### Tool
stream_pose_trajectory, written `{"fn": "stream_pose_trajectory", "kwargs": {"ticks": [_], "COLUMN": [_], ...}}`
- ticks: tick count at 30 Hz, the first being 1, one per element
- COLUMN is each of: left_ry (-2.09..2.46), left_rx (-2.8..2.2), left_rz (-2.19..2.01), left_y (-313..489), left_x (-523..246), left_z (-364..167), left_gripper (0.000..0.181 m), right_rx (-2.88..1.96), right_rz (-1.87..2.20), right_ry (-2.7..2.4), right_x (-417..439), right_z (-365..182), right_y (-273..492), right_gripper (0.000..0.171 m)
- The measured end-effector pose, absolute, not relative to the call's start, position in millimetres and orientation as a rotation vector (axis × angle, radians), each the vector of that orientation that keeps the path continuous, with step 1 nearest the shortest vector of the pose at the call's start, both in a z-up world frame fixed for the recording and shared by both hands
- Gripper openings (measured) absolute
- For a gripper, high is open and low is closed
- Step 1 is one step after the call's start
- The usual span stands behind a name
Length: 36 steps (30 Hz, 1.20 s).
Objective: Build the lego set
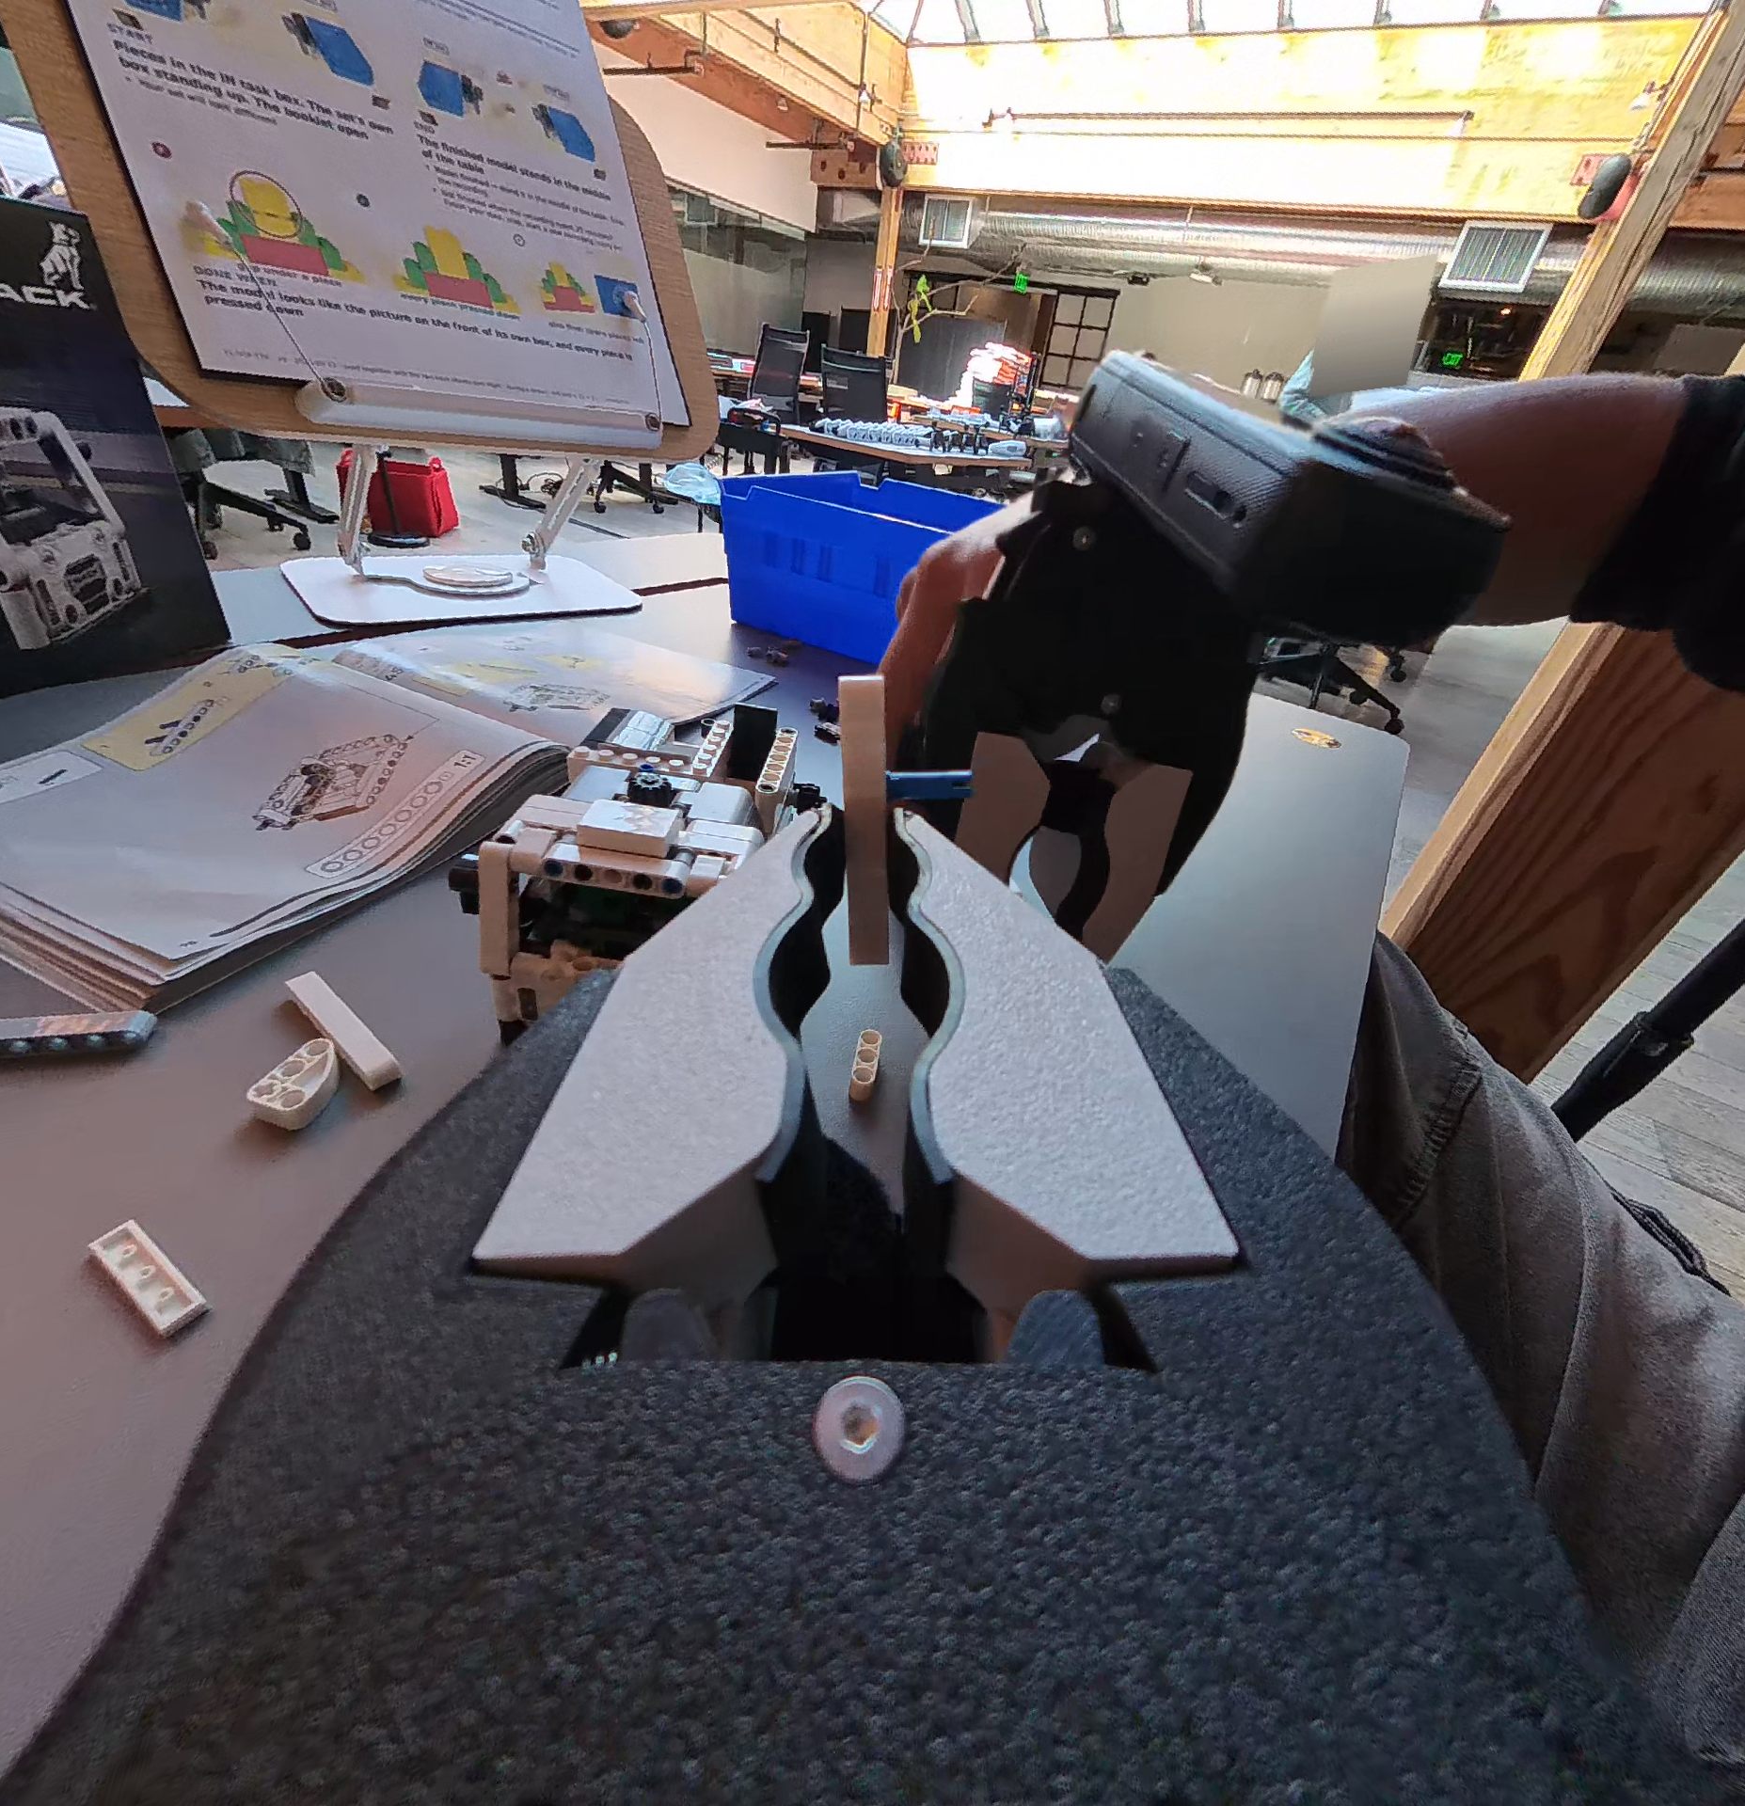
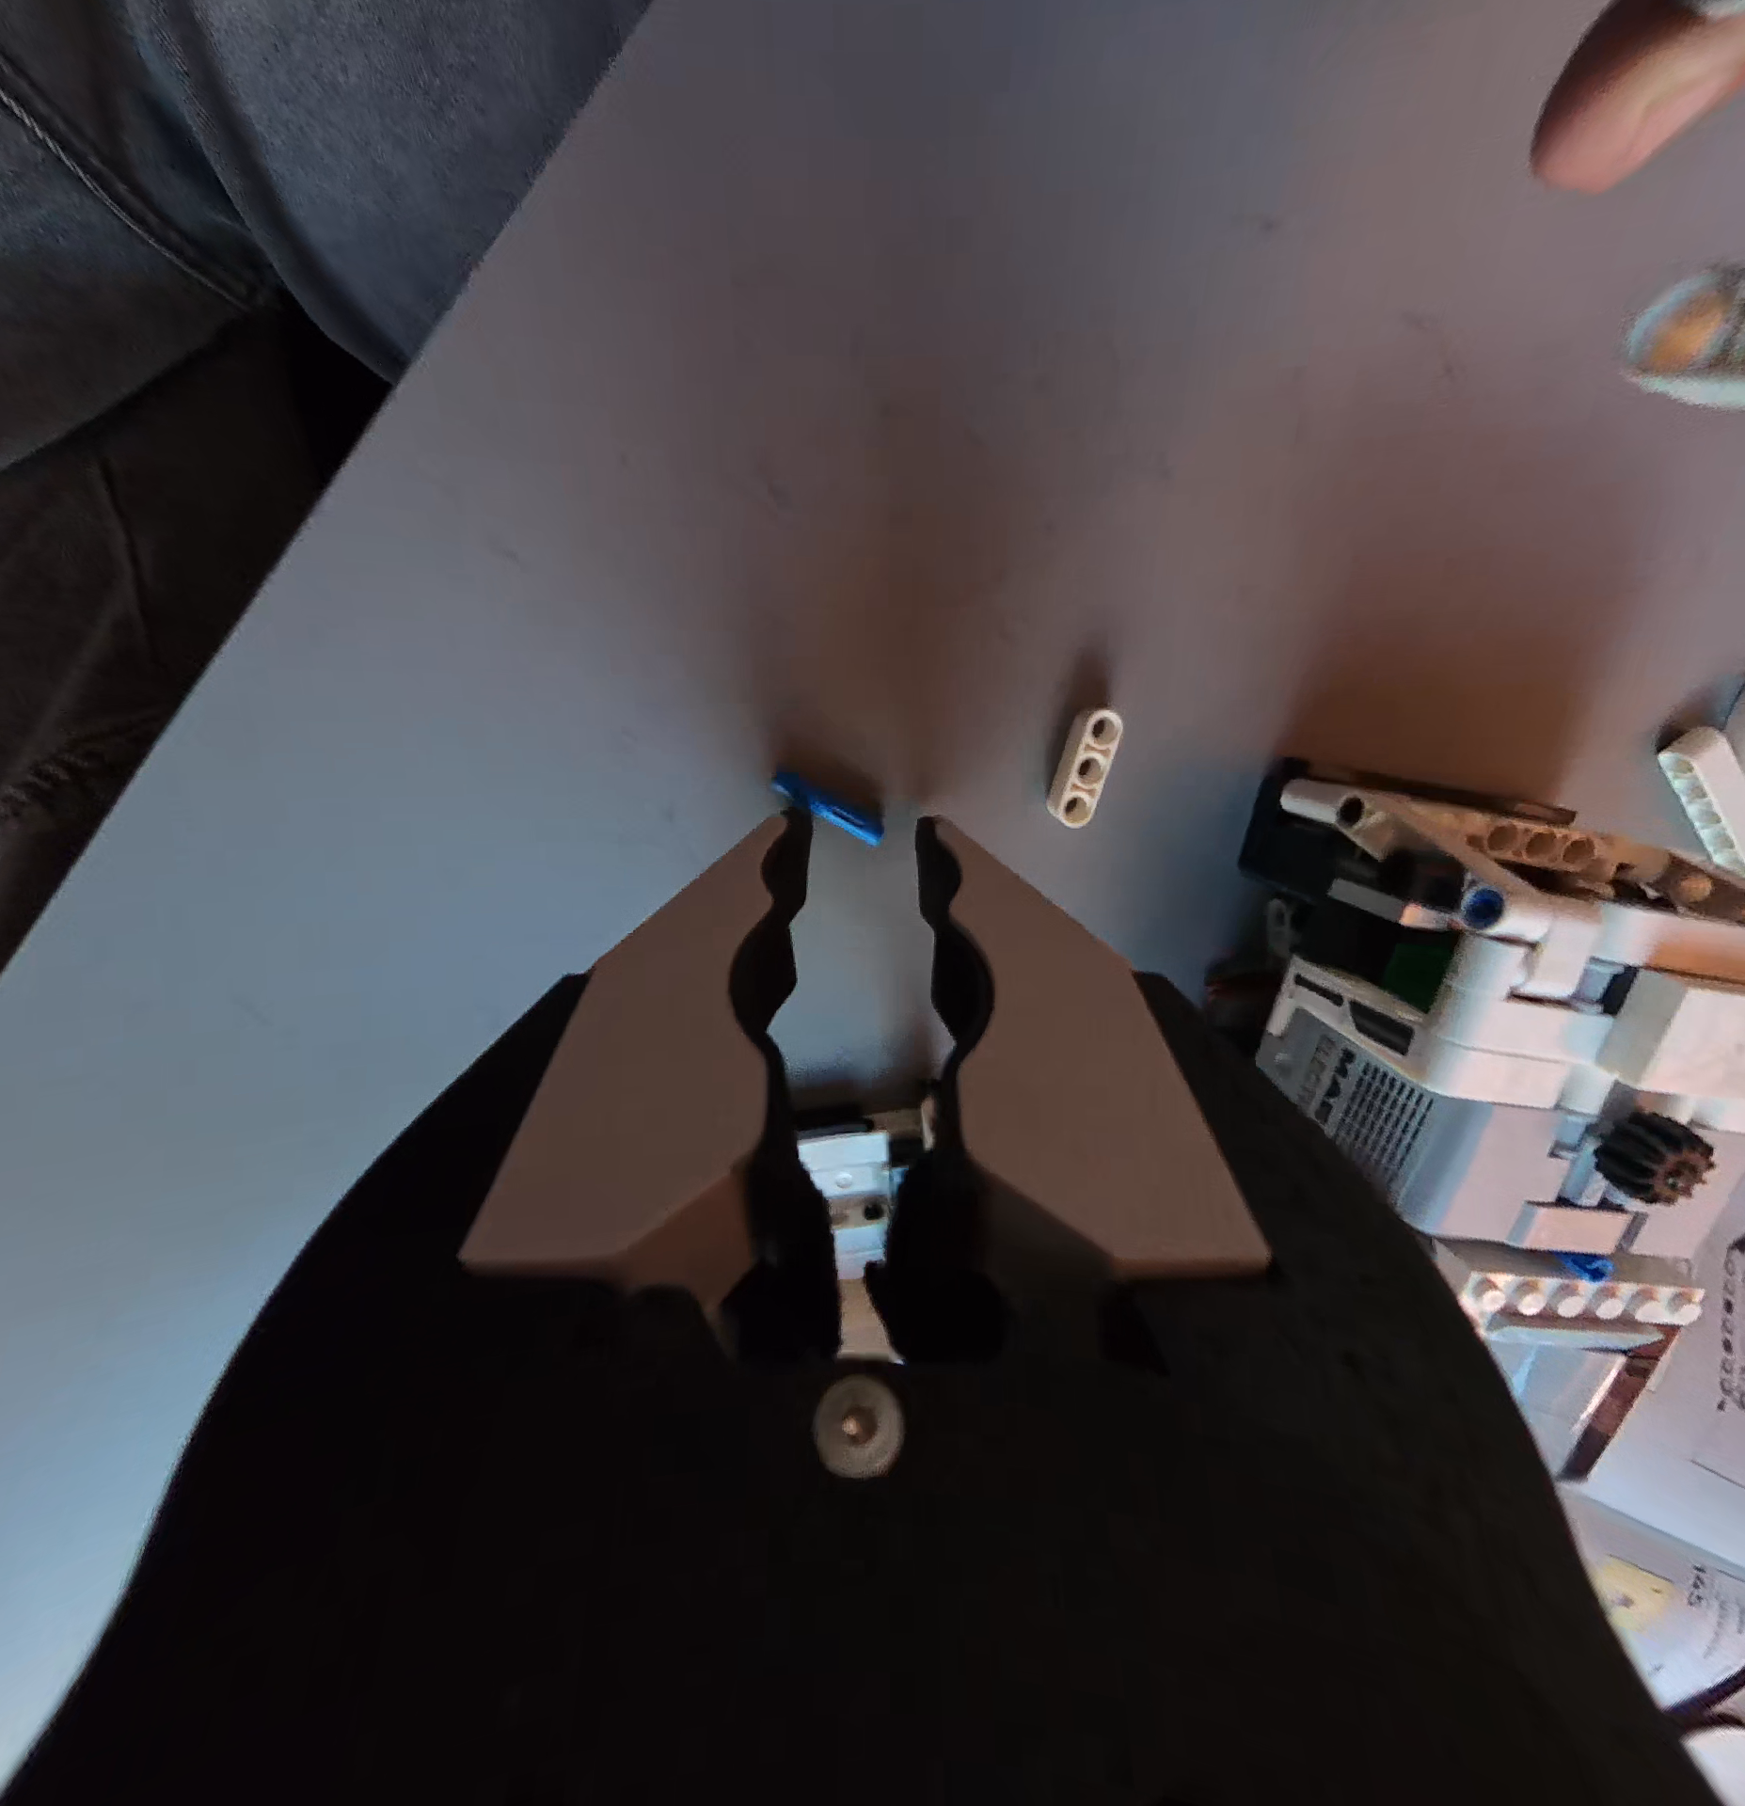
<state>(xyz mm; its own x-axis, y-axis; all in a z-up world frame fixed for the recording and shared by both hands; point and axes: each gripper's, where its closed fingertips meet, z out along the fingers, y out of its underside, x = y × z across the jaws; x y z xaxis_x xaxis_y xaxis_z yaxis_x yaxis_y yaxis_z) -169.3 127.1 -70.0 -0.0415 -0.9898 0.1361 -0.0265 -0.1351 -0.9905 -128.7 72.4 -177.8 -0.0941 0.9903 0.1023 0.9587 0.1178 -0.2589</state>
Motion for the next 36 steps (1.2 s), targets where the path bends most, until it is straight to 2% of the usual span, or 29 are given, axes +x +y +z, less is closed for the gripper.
{"fn": "stream_pose_trajectory", "kwargs": {"ticks": [9,16,22,26,32,36], "left_ry": [1.178,1.176,1.179,1.171,1.168,1.174], "left_rx": [-1.31,-1.311,-1.314,-1.317,-1.311,-1.305], "left_rz": [-1.351,-1.351,-1.349,-1.357,-1.351,-1.345], "left_y": [129,129,129,130,130,129], "left_x": [-170,-170,-170,-170,-171,-171], "left_z": [-69,-69,-69,-69,-68,-68], "left_gripper": [0.007,0.007,0.007,0.007,0.007,0.007], "right_rx": [-1.892,-1.961,-2.006,-2.265,-3.324,-3.578], "right_rz": [0.192,0.202,0.184,0.049,-0.47,-0.771], "right_ry": [-2.151,-2.102,-2.06,-2.048,-1.808,-1.801], "right_x": [-133,-123,-122,-83,54,115], "right_z": [-179,-179,-179,-154,-121,-122], "right_y": [64,63,63,49,-60,-109], "right_gripper": [0.007,0.01,0.004,0.003,0.003,0.003]}}
